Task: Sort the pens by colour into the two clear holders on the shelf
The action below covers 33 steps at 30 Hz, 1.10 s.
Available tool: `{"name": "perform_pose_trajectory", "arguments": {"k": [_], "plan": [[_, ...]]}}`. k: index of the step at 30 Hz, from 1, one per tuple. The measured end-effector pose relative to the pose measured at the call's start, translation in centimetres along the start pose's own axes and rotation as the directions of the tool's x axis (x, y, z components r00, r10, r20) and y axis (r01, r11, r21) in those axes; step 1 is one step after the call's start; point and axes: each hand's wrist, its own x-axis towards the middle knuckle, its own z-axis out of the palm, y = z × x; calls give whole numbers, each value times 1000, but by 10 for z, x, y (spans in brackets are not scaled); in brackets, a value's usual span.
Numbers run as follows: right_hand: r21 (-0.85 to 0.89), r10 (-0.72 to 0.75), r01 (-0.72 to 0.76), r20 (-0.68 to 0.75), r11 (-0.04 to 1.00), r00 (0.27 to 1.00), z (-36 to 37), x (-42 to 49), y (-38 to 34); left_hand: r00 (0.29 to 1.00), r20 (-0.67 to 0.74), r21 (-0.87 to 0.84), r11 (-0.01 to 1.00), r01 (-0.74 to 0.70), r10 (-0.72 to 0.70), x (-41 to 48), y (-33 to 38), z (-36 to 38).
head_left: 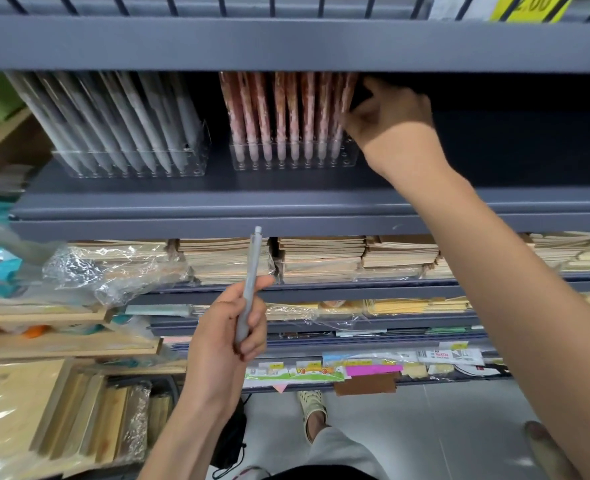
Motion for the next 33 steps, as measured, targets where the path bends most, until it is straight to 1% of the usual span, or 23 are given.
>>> {"name": "perform_pose_trajectory", "arguments": {"k": [2,4,6,7,10,13,15,19,22,24,25,26,28,29,30,31,33], "plan": [[145,40,-35,-33,989,999,0,-15,6,995,-12,5,995,-96,96,0,4,-3],[310,46,-28,-54,950,997,0,-36,6,984,-30,7,984,-176,176,-1,8,-7],[433,39,-35,1,901,999,2,-58,2,971,-42,33,971,-235,237,1,11,-10],[481,11,-31,45,876,999,5,-68,-2,964,-49,50,965,-258,261,2,12,-11],[547,-109,-9,182,837,977,17,-93,-22,952,-63,108,950,-292,300,6,16,-15],[566,-178,-19,291,824,940,30,-106,-43,944,-23,175,931,-320,329,9,20,-19],[590,-208,-21,317,807,926,36,-107,-54,937,-2,192,920,-342,349,12,24,-22],[696,-234,-79,344,714,909,44,-101,-66,919,54,257,884,-392,392,16,32,-29],[732,-237,-100,343,674,909,51,-97,-74,900,86,401,812,-424,428,20,42,-37],[753,-220,-112,326,649,920,54,-93,-80,875,97,545,710,-446,475,25,51,-47],[765,-203,-102,294,636,934,55,-90,-84,847,103,632,623,-461,522,29,57,-54],[774,-181,-81,246,628,952,55,-87,-87,801,120,727,498,-473,587,34,64,-62],[782,-132,-26,138,623,982,54,-79,-95,679,213,876,171,-452,703,51,76,-82],[778,-109,1,87,628,990,53,-75,-98,628,268,912,18,-410,730,61,81,-94],[768,-88,26,39,640,995,52,-71,-101,600,303,930,-93,-355,740,71,85,-105],[751,-67,50,-8,659,998,52,-68,-103,590,318,939,-162,-303,742,81,86,-115],[711,-23,92,-105,697,994,52,-62,-109,559,346,938,-253,-239,754,97,81,-131]]}}
